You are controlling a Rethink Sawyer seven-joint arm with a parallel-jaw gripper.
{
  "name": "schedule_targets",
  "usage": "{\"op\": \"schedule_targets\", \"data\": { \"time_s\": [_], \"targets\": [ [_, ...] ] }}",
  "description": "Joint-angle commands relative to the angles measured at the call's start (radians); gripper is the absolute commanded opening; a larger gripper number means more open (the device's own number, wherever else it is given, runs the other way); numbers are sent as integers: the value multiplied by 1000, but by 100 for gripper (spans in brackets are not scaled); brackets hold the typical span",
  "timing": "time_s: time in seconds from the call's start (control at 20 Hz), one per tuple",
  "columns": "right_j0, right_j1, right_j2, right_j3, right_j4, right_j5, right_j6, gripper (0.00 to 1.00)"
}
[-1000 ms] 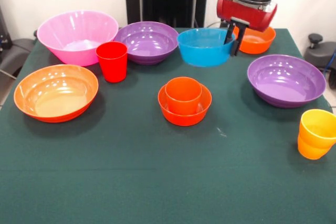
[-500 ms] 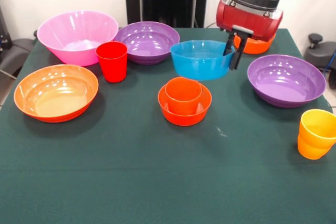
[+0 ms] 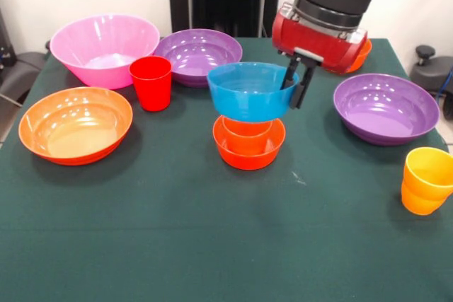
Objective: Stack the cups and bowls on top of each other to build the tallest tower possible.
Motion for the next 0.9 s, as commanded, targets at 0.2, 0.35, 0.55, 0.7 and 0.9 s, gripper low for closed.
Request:
{"op": "schedule_targets", "data": {
  "time_s": [0.2, 0.35, 0.55, 0.7, 0.9],
  "targets": [
    [-54, 33, 140, -11, -88, 179, -262, 0],
    [-94, 23, 191, 33, -69, 208, -299, 0],
    [-124, 36, 239, 9, -52, 279, -316, 0],
    [-132, 33, 256, 11, -54, 294, -308, 0],
    [-147, 33, 286, 17, -62, 277, -304, 0]
  ]
}}
